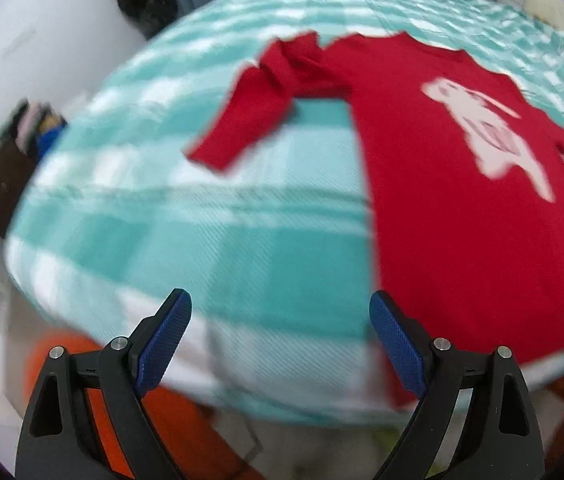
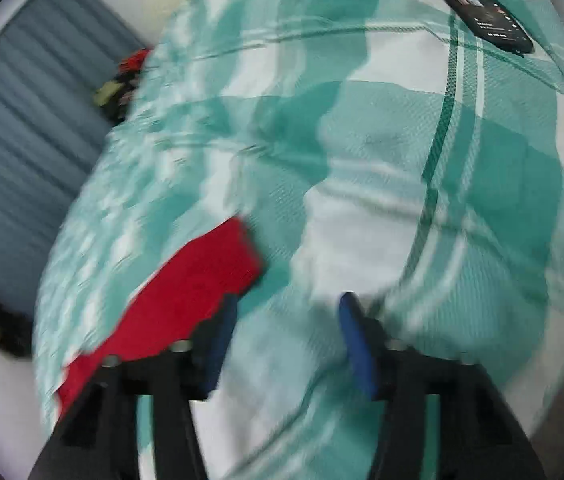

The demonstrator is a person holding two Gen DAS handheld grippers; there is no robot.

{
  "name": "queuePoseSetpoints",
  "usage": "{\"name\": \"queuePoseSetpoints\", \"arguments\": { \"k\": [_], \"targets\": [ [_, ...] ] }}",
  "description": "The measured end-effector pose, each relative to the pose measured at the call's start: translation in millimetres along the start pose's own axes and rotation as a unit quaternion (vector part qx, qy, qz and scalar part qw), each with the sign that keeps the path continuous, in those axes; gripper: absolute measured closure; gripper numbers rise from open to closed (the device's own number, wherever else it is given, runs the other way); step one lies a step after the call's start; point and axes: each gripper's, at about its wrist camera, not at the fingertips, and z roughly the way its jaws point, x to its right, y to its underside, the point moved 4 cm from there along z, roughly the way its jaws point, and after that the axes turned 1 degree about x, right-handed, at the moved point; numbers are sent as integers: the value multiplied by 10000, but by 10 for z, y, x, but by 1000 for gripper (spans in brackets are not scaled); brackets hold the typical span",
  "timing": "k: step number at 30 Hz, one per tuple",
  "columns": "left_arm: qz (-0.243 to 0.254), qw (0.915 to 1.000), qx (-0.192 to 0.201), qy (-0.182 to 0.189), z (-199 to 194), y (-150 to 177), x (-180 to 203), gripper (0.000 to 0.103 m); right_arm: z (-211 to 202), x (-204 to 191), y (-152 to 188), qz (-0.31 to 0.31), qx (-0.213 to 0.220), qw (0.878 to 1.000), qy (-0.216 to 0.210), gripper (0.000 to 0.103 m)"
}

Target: Fold small clothes

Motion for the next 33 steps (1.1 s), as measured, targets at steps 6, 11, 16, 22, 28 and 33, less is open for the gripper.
{"name": "queuePoseSetpoints", "arguments": {
  "k": [6,11,16,22,28,33],
  "targets": [
    [1749,9809,455,-722,555,-609,-32,21,-598,-613,1102,-1415,-441,9849,-890,42],
    [1144,9931,-249,62,1142,-968,-262,96,-653,-904,2291,-2059,-1105,9654,-1158,42],
    [-489,9829,52,1777,634,-1396,-955,98,-642,-1267,2843,-3313,-1378,9250,-1255,42],
    [-2270,9607,-180,1590,791,-1729,-2331,76,-472,-1428,3041,-3737,-1589,9050,-1267,42],
    [-3683,9158,-705,1440,1384,-1005,-2795,62,-510,-1455,3141,-3860,-1590,8997,-1277,42],
    [-3601,9163,-688,1613,1570,-722,-2554,43,-468,-1447,3167,-3946,-1672,8957,-1183,42]
  ]
}}
